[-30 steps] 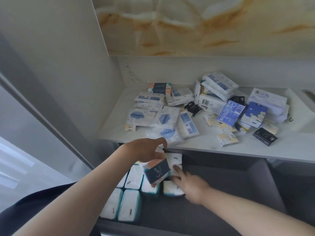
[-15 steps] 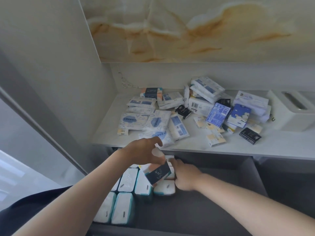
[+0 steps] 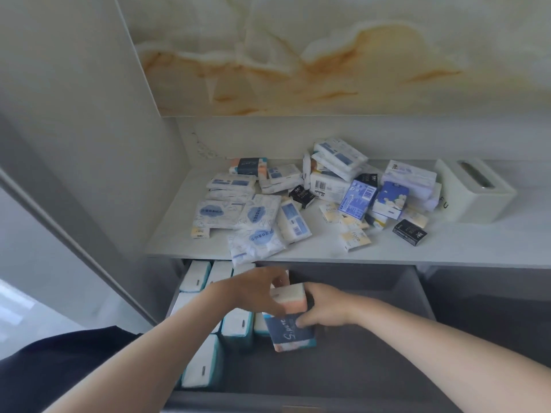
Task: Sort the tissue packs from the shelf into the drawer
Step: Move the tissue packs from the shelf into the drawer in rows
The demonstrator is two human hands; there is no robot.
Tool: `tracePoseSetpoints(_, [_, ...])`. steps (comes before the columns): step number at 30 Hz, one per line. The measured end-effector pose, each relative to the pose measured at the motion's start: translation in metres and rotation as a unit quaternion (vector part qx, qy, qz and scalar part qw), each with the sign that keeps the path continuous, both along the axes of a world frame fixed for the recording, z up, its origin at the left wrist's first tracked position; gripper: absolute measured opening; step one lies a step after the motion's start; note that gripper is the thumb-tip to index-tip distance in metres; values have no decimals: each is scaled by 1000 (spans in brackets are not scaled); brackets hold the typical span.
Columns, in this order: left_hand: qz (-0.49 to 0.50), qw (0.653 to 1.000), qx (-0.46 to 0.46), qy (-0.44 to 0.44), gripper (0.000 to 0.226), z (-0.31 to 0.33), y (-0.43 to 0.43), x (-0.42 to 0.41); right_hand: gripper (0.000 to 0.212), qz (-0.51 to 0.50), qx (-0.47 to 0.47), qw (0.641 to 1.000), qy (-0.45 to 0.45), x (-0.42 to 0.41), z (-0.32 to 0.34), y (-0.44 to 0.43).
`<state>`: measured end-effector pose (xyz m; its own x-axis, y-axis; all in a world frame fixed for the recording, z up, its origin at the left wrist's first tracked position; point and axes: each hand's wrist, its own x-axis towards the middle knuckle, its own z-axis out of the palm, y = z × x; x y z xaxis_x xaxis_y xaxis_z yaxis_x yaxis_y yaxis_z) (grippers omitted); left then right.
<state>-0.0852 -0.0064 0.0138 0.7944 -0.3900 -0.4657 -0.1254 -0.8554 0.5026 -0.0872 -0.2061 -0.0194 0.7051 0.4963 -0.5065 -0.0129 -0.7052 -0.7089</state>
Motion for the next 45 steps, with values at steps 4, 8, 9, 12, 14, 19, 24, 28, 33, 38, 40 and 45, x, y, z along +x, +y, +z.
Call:
tracePoseSetpoints(4, [-9,999,-10,34,51,-26,-4,-13,31,51,-54,997,28,-5,-7,3])
tracePoseSetpoints(8, [-89,989,104,50,60,-41,8,-14,23,157,-165,974,5,-15,-31,12])
tracePoseSetpoints(9, [-107,983,145,20,61,-46,13,-13,27,168,-181,969,-4,-18,-39,13])
tracePoseSetpoints(12, [-157,961,213,-78,60,-63,25,-12,40,153,-186,970,-35,-23,-61,14])
tracePoseSetpoints(14, [-198,944,241,-109,58,-73,25,-13,44,131,-165,976,-54,-25,-75,19])
tracePoseSetpoints(19, [-195,932,275,-133,60,-85,19,-11,51,136,-212,954,-162,-27,-95,35])
tracePoseSetpoints(24, [-174,942,256,-126,61,-91,20,-10,65,143,-275,916,-255,-27,-102,46])
tracePoseSetpoints(28, [-195,927,276,-165,69,-97,22,-10,83,105,-261,935,-215,-26,-103,47])
tracePoseSetpoints(33, [-198,918,289,-188,68,-101,21,-9,97,-22,-101,994,-41,-27,-108,48])
tracePoseSetpoints(38, [-210,912,304,-179,73,-96,18,-9,107,27,-92,995,-3,-23,-104,47])
tracePoseSetpoints(40, [-214,912,307,-167,69,-91,15,-9,97,41,-117,992,-6,-13,-93,40])
tracePoseSetpoints(45, [-179,951,222,-122,44,-69,-3,-4,54,49,-124,989,-62,17,-36,12])
